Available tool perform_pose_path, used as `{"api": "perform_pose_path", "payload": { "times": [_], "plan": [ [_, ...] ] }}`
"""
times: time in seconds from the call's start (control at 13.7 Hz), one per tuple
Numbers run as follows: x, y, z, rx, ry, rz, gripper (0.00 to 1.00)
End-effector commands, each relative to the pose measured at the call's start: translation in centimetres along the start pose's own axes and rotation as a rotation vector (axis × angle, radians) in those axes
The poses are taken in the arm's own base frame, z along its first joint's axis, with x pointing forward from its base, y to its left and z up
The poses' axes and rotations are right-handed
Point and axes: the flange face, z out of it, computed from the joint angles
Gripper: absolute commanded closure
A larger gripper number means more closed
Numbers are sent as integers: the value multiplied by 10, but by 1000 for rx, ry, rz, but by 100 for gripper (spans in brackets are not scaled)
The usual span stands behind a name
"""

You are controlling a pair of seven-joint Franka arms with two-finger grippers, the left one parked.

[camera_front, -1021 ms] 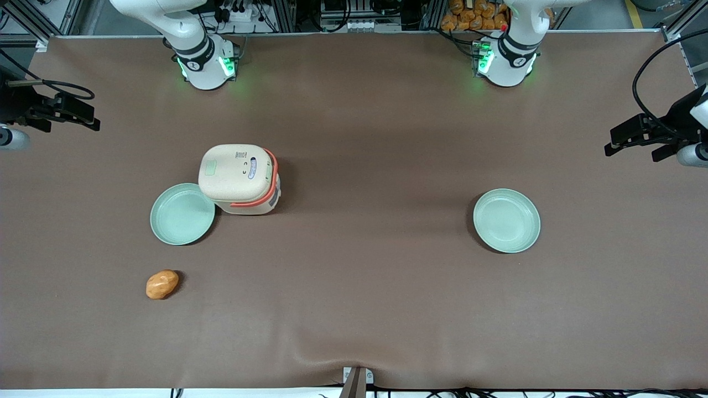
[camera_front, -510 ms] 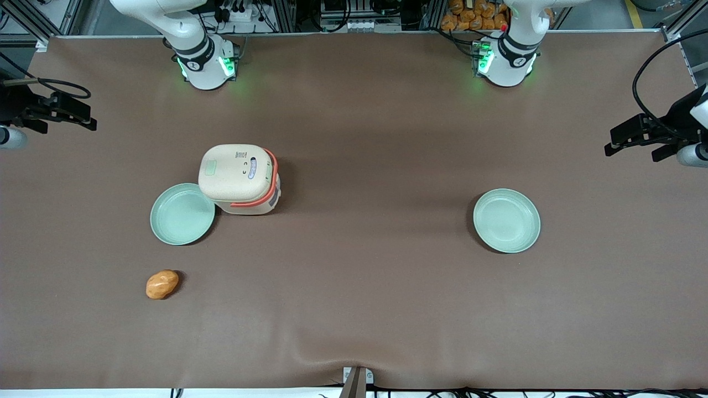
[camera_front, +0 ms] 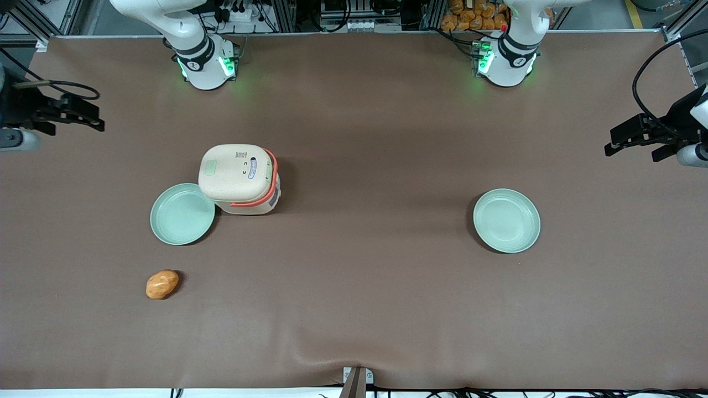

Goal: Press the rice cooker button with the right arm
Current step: 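Move the closed right gripper over the cream rice cooker's lid button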

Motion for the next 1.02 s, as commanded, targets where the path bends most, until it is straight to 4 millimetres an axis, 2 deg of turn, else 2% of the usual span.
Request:
{"api": "perform_pose_path", "payload": {
  "times": [0.0, 0.15, 0.29, 0.36, 0.44, 0.66, 0.73, 0.8, 0.95],
  "plan": [
    [5, -21, 12, -20, -22, -57, 0],
    [12, -43, 19, -33, -21, -99, 0],
    [26, -61, 38, -79, -11, -124, 0],
    [31, -63, 49, -80, -9, -128, 6],
    [36, -65, 62, -82, -17, -130, 24],
    [49, -80, 104, -93, -44, -63, 49],
    [48, -86, 114, -98, -62, -26, 64],
    [50, -89, 129, -104, -90, -21, 69],
    [52, -95, 144, -100, -117, -26, 85]
  ]
}}
